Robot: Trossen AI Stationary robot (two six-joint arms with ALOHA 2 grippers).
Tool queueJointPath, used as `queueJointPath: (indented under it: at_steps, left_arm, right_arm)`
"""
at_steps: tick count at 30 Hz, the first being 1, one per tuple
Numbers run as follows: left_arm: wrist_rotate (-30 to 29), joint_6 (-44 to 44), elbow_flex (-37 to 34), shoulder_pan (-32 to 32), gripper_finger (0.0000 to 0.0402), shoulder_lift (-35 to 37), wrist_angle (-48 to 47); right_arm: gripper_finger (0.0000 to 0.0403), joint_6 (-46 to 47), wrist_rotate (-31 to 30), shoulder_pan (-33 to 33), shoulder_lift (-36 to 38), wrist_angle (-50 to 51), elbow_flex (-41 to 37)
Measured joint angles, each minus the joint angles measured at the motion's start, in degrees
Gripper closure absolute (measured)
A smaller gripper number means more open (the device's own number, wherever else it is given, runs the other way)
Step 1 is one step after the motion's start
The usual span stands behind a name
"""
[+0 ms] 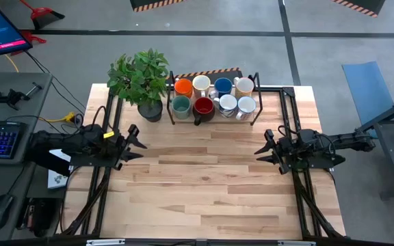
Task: Place coffee mugs
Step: Return to Home Position
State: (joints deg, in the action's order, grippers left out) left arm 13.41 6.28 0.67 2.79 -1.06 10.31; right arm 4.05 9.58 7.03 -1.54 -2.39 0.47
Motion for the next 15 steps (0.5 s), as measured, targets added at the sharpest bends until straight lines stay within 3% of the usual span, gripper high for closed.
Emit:
queueJointPath:
  at_steps: [15]
  left_arm:
    - [-0.66,-3.43,0.00,0.37,0.0252,0.32,-0.94]
  right_arm:
    - [0.0306,0.00,0.00,0.02,0.00,0.00,0.00]
